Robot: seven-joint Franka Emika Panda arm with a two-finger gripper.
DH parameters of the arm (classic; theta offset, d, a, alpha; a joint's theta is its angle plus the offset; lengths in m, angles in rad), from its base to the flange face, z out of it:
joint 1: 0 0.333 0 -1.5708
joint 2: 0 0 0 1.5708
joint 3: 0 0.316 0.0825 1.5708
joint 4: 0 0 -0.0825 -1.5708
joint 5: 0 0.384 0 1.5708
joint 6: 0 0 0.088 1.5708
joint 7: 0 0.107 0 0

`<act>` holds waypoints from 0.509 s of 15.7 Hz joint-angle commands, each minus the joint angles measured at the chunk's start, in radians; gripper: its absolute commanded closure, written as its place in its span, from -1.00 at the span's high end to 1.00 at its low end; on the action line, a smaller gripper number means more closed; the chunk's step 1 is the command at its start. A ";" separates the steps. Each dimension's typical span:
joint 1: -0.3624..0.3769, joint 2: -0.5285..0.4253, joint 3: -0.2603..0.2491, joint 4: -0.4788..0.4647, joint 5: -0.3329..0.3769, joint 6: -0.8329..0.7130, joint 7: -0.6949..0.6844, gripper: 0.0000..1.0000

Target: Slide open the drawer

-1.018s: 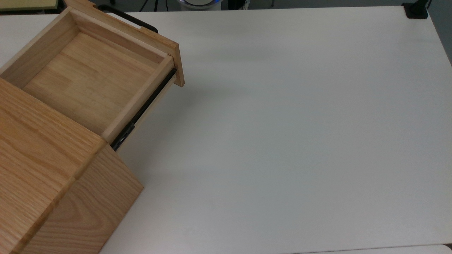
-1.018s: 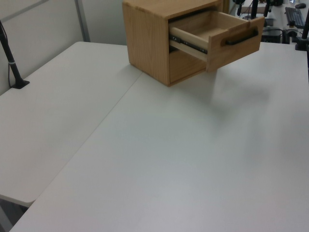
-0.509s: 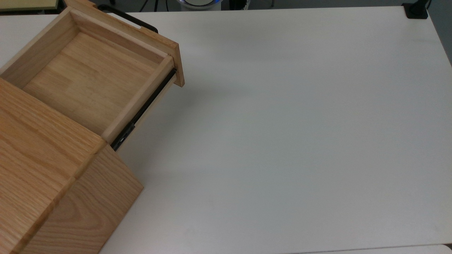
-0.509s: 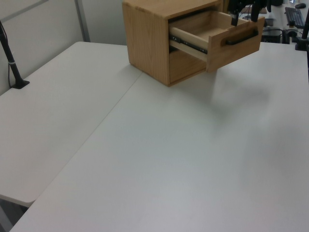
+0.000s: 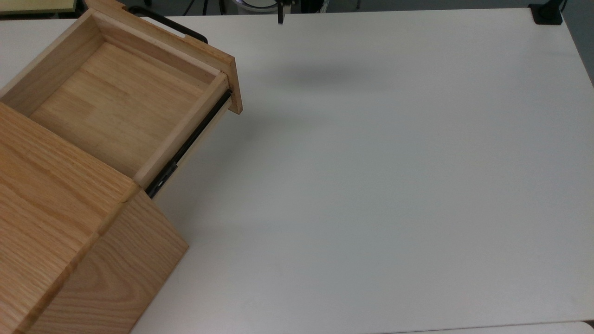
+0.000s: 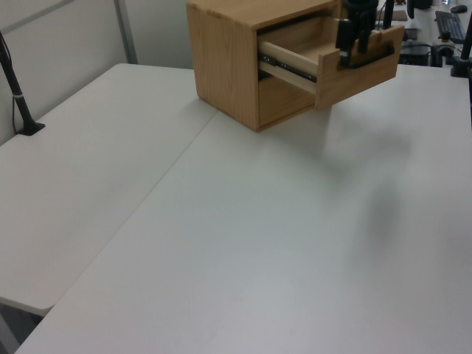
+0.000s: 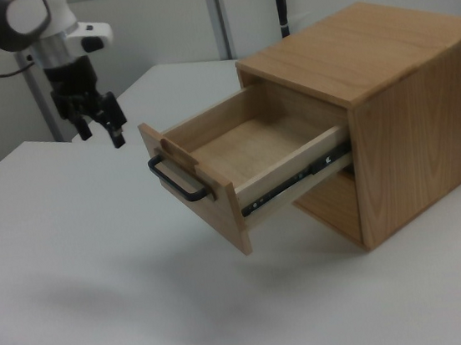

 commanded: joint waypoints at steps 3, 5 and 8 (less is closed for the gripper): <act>0.127 0.071 -0.137 0.034 -0.013 0.049 -0.134 1.00; 0.126 0.068 -0.139 0.032 -0.013 0.046 -0.167 1.00; 0.121 0.065 -0.139 0.034 -0.015 0.043 -0.175 1.00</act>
